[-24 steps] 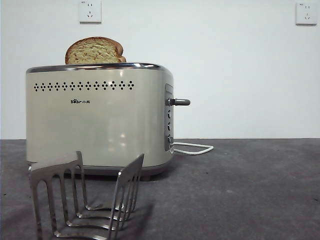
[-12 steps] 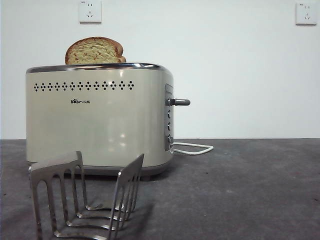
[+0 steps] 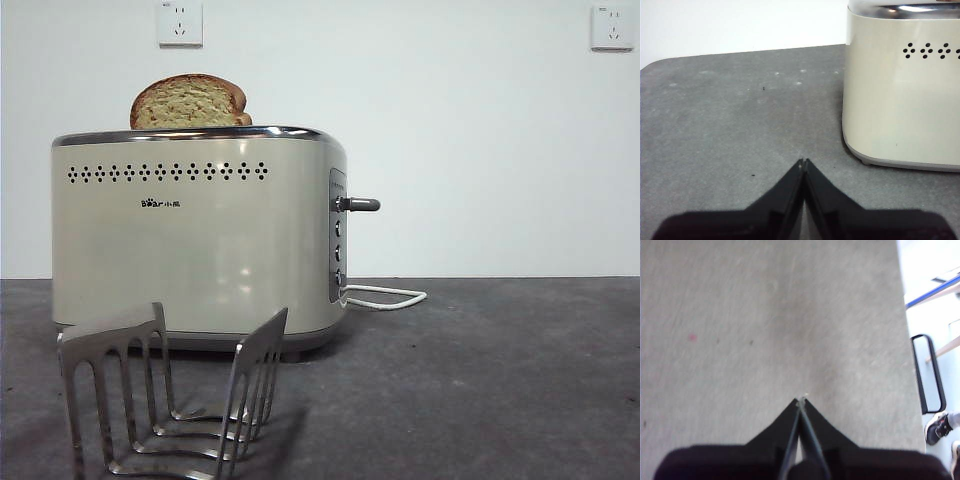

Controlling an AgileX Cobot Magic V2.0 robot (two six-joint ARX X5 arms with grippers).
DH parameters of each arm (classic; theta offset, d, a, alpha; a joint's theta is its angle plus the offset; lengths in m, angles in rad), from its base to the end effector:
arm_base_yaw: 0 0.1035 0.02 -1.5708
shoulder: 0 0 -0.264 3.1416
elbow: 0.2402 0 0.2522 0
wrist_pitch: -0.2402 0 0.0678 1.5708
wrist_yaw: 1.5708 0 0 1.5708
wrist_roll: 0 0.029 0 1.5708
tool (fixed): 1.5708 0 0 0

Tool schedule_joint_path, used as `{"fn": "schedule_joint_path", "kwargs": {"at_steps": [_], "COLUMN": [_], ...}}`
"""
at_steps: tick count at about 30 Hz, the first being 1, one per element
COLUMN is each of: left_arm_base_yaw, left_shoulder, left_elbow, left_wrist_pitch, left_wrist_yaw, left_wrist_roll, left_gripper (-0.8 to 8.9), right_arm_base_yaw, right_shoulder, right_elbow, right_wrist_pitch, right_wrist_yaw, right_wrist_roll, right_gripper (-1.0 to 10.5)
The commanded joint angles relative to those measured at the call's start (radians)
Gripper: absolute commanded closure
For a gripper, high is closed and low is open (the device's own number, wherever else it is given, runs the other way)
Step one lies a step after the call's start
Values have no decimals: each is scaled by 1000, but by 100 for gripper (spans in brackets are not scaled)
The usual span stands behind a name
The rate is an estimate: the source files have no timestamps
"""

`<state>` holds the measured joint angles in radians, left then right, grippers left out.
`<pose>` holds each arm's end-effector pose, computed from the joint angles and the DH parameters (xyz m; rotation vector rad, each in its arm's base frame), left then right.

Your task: Pick up a slice of bread from the rack,put the bread on the toaster,press the button

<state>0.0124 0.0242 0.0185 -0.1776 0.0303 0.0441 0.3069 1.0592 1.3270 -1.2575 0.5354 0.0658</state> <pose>0.0965 0.0003 0.1508 0.0401 0.1828 -0.0219 0.1589 0.0348 0.3789 -0.3444 0.8958 -0.2387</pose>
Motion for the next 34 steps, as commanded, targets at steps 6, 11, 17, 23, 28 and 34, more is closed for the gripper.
{"fn": "schedule_joint_path", "kwargs": {"at_steps": [6, 11, 17, 23, 28, 34], "left_arm_base_yaw": [0, 0, 0, 0, 0, 0], "left_shoulder": [-2, -2, -2, -2, -2, -2], "left_elbow": [-10, -10, -10, -10, -10, -10], "left_wrist_pitch": [10, 10, 11, 11, 10, 10], "left_wrist_yaw": [3, 4, 3, 3, 4, 3], "left_wrist_roll": [5, 4, 5, 5, 5, 5], "left_gripper": [817, 817, 817, 817, 817, 817], "right_arm_base_yaw": [-84, -149, -240, -289, -306, -309], "right_shoulder": [-78, -168, -352, -555, -701, -845], "right_elbow": [-2, -34, -223, -519, -773, -1012], "right_wrist_pitch": [135, 187, 487, 808, 1029, 1173], "right_wrist_yaw": [21, 22, 20, -123, -331, -538], "right_wrist_roll": [-1, -26, 1, -97, -174, -213], "right_gripper": [946, 946, 946, 946, 946, 946]}}
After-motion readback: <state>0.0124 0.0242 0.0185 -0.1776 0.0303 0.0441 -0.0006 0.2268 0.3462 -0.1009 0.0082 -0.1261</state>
